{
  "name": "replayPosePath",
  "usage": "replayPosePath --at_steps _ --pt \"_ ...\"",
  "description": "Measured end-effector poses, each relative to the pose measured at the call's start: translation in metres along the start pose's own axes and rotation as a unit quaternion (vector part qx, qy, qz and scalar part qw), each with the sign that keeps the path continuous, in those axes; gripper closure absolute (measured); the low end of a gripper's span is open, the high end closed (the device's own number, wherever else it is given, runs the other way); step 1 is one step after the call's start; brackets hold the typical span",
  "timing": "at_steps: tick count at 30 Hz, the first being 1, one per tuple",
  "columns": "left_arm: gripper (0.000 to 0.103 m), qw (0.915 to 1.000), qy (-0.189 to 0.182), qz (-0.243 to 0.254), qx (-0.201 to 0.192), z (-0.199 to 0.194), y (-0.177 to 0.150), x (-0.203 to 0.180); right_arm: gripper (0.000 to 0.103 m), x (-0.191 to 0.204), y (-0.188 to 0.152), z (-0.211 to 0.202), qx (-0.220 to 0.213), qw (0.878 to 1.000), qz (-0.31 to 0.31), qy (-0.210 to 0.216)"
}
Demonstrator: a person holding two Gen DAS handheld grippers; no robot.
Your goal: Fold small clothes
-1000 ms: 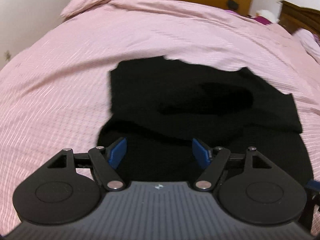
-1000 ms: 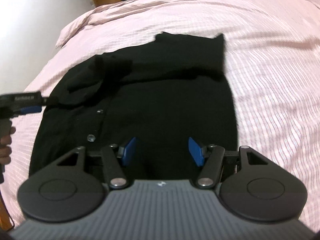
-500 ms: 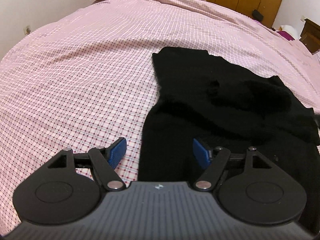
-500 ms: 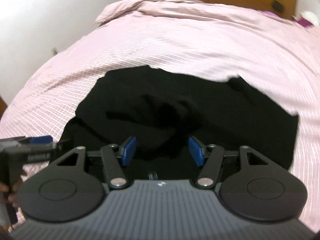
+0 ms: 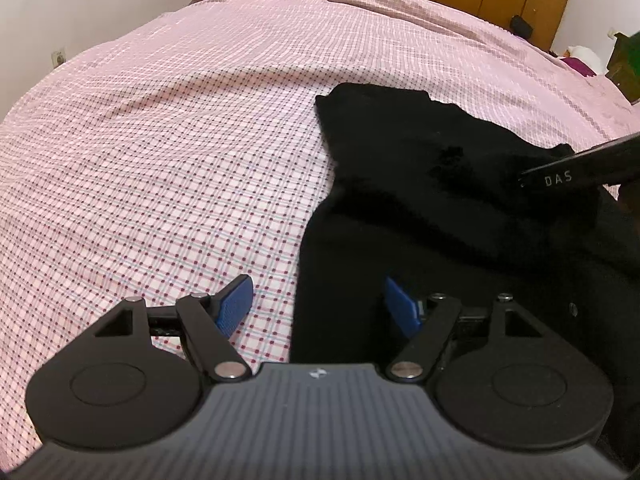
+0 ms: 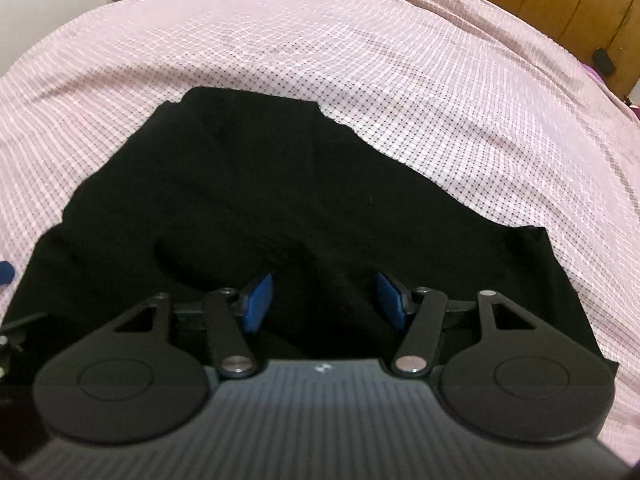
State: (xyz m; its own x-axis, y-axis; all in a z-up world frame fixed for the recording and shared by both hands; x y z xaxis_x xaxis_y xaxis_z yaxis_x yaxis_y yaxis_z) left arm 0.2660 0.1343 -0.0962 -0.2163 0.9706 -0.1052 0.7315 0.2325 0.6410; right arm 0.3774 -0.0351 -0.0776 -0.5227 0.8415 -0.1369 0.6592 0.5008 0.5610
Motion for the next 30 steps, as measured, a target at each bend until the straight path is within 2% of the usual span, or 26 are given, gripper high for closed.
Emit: replayPosePath --at_steps 2,4,7,11,14,19,21,26,30 --pt "0.026 1.0 -0.001 0.001 -0.001 0.0 0.001 -0.001 0.096 0.002 -0.001 -0.006 -0.005 1.0 0.006 0.01" --pt "0.026 1.0 -0.002 0.002 -0.002 0.001 0.002 -0.002 0.095 -0.002 -0.001 -0.018 -0.019 0.999 0.017 0.02" --pt "0.026 1.0 0.0 0.002 -0.004 0.003 0.003 -0.003 0.095 -0.012 0.0 -0.043 -0.058 0.998 0.025 0.011" --pt "0.026 1.0 0.004 0.003 -0.005 0.005 0.003 -0.003 0.095 -0.042 -0.011 -0.083 -0.111 0.99 0.092 -0.002" --pt "0.026 0.9999 0.009 0.007 -0.006 0.006 0.003 -0.003 0.095 -0.066 -0.034 -0.102 -0.13 0.981 0.143 -0.026" --pt "0.026 0.9997 0.018 0.015 -0.007 0.007 0.002 -0.004 0.095 -0.096 -0.103 -0.102 -0.109 0.957 0.268 -0.031" --pt "0.026 0.9995 0.023 0.02 -0.006 0.008 0.002 -0.005 0.095 -0.099 -0.131 -0.096 -0.097 0.95 0.296 -0.03" --pt "0.026 0.9991 0.029 0.029 -0.005 0.007 0.005 -0.005 0.092 -0.096 -0.181 -0.087 -0.051 0.941 0.334 0.01" --pt "0.026 0.9987 0.032 0.036 -0.014 -0.001 0.015 -0.004 0.087 -0.099 -0.194 -0.103 -0.04 0.941 0.336 0.03"
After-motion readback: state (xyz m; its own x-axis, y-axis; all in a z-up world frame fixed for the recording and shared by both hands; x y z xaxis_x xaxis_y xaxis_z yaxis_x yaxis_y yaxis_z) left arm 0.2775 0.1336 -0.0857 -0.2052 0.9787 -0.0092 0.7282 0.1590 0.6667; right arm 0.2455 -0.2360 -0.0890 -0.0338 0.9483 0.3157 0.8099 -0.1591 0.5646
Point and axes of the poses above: each gripper's, at about its wrist camera, not at the fingertips, and z roughly the way its jaws point, x to its left, y to its top, the point moved 10 cm from there along z, roughly the way its jaws point
